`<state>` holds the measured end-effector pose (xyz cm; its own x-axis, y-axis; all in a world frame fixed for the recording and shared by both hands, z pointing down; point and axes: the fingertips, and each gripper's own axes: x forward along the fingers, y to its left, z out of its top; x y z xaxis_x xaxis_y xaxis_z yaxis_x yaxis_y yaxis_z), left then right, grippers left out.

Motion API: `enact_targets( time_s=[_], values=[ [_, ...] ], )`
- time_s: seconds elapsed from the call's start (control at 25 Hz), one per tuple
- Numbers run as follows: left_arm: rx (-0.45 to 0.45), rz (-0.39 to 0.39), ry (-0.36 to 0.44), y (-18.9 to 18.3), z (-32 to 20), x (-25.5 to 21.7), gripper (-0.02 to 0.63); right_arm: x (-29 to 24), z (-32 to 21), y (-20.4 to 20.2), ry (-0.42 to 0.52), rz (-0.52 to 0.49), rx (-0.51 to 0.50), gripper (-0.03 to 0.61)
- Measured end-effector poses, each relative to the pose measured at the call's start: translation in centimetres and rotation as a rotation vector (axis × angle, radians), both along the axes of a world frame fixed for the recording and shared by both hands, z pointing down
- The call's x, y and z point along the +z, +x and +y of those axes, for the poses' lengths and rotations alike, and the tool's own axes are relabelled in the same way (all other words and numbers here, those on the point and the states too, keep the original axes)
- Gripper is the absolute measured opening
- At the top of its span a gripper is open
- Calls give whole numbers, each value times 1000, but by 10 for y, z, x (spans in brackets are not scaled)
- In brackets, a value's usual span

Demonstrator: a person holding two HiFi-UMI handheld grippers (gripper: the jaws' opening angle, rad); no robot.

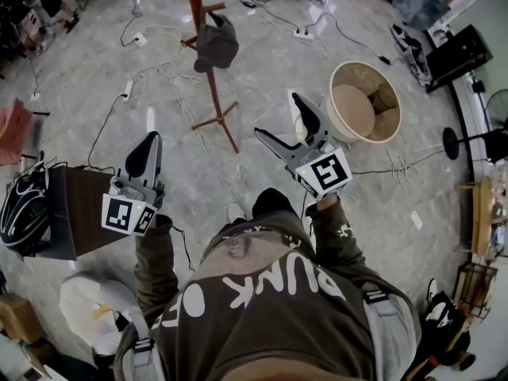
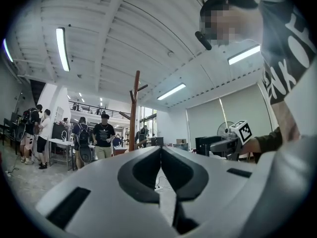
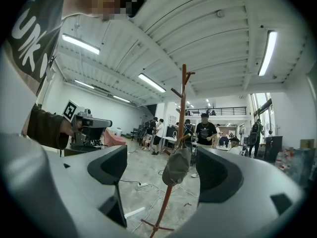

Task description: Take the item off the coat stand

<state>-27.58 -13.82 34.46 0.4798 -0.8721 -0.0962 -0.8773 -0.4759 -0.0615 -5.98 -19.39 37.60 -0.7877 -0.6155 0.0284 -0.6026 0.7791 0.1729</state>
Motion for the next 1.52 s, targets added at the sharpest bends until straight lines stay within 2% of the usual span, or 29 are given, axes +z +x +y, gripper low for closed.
enact_targets(
  time_s=[0.28,0.72,1.0,1.28,1.52],
  values=[
    [-7,-5,-14,4,-50,4,6,4,-55,7,-15,-4,2,425],
    [-100,-31,-13,-5,-151,-4,6,11,-185,-19,-24,-34,-94,425],
    [-155,-51,-32,-7,-205,-7,6,20,-246,-35,-57,-44,-165,425],
    [-207,-70,-51,-5,-241,-6,6,30,-286,-52,-93,-62,-248,425],
    [-231,-66,-62,-19,-256,-1,6,36,-297,-83,-110,-45,-316,425]
  ],
)
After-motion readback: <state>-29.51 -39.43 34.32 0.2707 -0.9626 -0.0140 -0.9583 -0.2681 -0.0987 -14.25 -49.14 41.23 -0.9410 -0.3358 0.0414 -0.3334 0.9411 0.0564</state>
